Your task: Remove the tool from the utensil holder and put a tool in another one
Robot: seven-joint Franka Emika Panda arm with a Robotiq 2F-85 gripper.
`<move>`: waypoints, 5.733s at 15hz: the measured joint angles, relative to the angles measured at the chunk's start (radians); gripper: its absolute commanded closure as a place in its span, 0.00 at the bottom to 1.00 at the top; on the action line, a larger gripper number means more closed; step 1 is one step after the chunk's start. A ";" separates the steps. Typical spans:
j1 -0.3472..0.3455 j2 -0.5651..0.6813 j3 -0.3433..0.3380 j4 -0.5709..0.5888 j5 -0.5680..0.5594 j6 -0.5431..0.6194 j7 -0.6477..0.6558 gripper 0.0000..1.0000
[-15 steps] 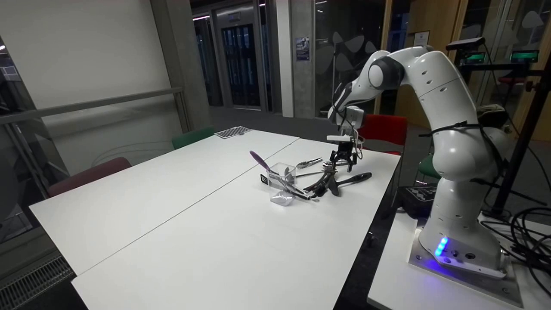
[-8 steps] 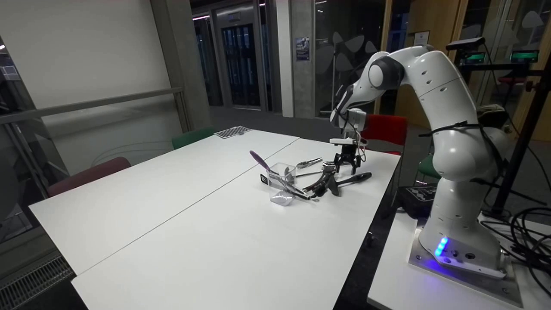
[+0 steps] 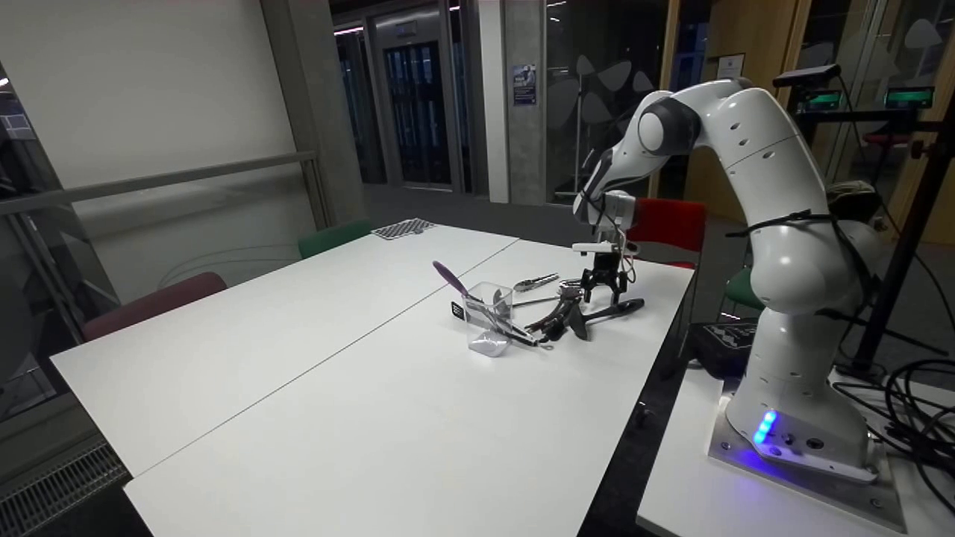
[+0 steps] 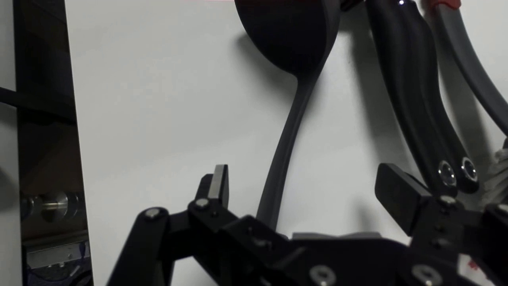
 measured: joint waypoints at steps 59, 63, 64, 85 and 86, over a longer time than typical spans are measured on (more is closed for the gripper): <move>0.025 -0.293 0.045 -0.019 -0.001 -0.533 -0.432 0.98; 0.024 -0.287 0.058 0.075 0.048 -0.791 -0.457 0.98; 0.023 -0.278 0.058 0.098 0.077 -0.850 -0.457 0.98; -0.005 0.104 0.091 0.460 0.760 -1.312 0.125 0.98; 0.002 0.107 0.097 0.466 0.762 -1.306 0.143 0.98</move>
